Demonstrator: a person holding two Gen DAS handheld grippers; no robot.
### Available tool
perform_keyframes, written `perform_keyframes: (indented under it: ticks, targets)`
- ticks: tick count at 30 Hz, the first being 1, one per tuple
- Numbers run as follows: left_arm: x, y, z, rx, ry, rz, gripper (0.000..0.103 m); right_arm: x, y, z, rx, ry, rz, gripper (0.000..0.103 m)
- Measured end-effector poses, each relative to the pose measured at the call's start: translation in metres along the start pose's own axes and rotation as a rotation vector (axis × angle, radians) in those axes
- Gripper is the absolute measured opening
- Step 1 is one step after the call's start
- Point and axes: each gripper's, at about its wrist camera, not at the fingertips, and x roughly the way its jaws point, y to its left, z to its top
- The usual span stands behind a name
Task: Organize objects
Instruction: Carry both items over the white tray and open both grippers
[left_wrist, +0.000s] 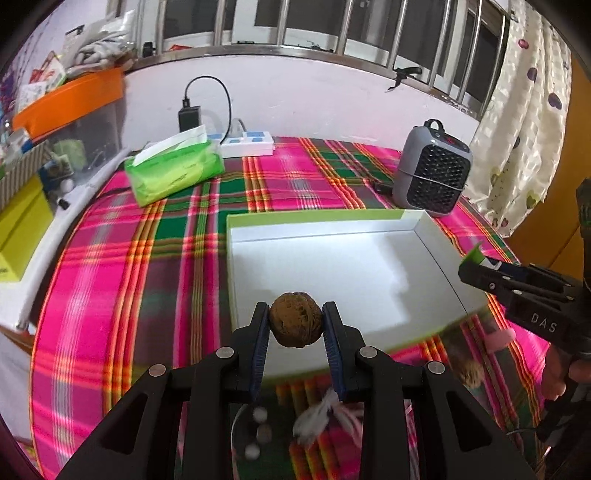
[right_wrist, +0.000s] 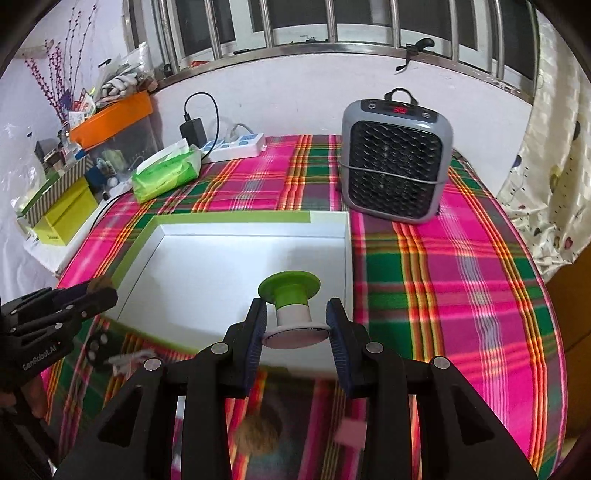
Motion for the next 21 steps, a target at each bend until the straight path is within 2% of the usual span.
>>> perform_keyframes:
  ticks: [4,13,21]
  targets:
    - [0.019,0.000,0.015,-0.003,0.010,-0.022,0.027,0.019,-0.002,0.011,0.005,0.024,0.000,0.035]
    - [0.056,0.006,0.039,-0.002,0.039,-0.019,0.027,0.053,-0.007,0.028,0.021,0.054,-0.006,0.035]
    - [0.076,0.008,0.045,0.000,0.069,-0.007,0.027,0.074,-0.006,0.036,0.014,0.073,-0.004,0.035]
